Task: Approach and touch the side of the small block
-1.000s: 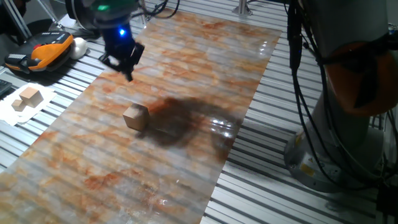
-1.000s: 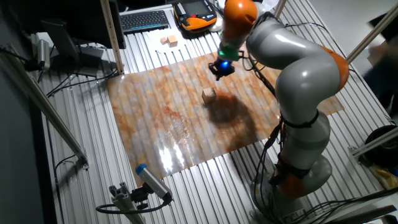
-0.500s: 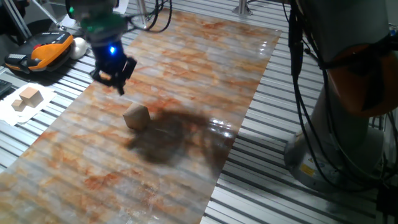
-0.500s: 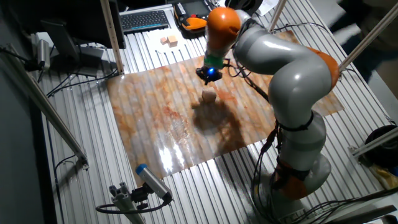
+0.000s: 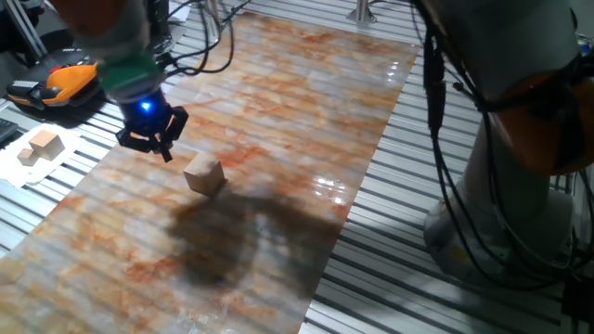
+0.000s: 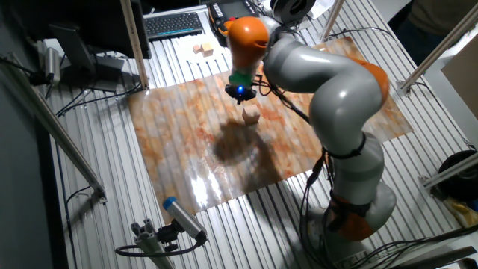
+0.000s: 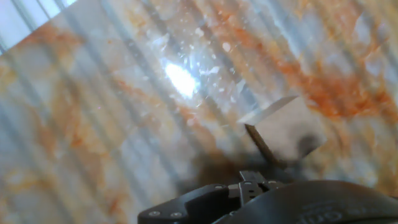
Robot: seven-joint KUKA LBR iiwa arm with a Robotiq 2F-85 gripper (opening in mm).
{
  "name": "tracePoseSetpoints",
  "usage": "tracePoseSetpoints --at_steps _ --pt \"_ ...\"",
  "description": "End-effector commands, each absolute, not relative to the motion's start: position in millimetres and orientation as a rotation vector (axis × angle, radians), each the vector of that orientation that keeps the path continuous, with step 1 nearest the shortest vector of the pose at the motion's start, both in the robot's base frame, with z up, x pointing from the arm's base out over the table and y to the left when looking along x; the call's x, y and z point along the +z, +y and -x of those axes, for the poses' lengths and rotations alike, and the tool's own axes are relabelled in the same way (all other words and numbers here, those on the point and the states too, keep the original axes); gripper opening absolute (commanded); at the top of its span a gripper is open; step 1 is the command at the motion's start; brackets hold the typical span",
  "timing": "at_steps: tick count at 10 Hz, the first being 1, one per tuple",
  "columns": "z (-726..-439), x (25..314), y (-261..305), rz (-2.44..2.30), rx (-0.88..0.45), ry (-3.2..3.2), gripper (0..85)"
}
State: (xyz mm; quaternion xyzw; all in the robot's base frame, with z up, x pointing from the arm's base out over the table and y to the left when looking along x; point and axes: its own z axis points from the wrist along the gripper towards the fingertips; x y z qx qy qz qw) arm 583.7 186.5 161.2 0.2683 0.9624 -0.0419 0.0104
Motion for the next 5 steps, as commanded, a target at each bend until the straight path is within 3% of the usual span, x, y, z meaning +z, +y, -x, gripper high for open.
tracePoseSetpoints --at_steps 1,5 --pt "-584 156 188 -0.846 -0.142 2.993 0.0" --pt "-587 132 192 -0.823 -0.244 2.968 0.0"
